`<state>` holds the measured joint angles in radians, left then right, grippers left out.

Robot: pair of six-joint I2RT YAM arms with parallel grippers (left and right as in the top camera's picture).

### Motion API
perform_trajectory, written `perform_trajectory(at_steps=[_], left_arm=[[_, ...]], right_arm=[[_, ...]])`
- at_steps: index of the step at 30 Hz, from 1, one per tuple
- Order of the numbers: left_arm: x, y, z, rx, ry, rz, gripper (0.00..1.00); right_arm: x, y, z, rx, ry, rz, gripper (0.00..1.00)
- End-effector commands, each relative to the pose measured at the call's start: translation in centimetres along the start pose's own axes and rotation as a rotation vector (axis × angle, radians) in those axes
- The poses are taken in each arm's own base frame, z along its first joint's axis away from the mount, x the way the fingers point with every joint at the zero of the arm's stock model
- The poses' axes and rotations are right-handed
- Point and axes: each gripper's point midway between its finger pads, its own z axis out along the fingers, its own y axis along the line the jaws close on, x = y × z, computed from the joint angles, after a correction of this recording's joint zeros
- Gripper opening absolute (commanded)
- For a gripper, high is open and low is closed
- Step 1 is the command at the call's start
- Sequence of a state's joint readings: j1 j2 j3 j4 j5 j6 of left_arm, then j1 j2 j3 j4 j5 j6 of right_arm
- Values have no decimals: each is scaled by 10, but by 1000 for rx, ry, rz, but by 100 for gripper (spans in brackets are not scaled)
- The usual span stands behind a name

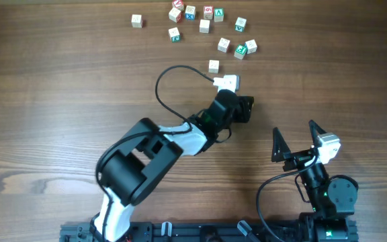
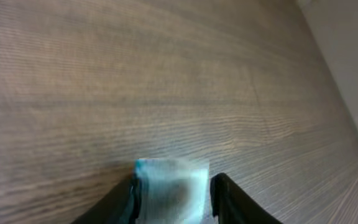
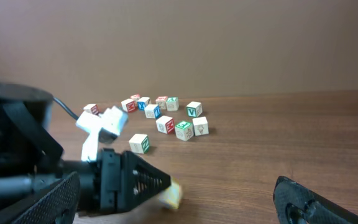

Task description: Form a horizontal line

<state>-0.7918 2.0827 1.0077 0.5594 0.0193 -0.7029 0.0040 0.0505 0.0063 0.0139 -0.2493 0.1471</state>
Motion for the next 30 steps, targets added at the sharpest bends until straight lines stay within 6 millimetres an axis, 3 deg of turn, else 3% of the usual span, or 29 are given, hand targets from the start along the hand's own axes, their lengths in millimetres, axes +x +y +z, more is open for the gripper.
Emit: perform_trajectory(at_steps=[1,9,14,18,20,21,24,30], left_arm=[[10,2,5,-8,4,-54,42],[17,-7,7,0,0,-50,47],[5,2,7,-51,-66,-53,47],[-15,5,6,-54,-139,-94,52],[-23,7,6,-52,-153,-153,38],[-23,8,6,-53,-154,-176,26],[-16,16,7,-81,-130,-251,4],[-5,26,7,-122,-100,-363,4]], right_arm=[[-1,-2,0,10,-5,-16,100],[-1,-2,0,10,-5,-17,100],[-1,-2,0,10,-5,-16,100],[-1,-2,0,10,-5,-16,100],[-1,-2,0,10,-5,-17,100],[-1,-2,0,10,-5,-16,99],[-1,-2,0,10,-5,-16,100],[-1,-2,0,10,-5,-16,100]])
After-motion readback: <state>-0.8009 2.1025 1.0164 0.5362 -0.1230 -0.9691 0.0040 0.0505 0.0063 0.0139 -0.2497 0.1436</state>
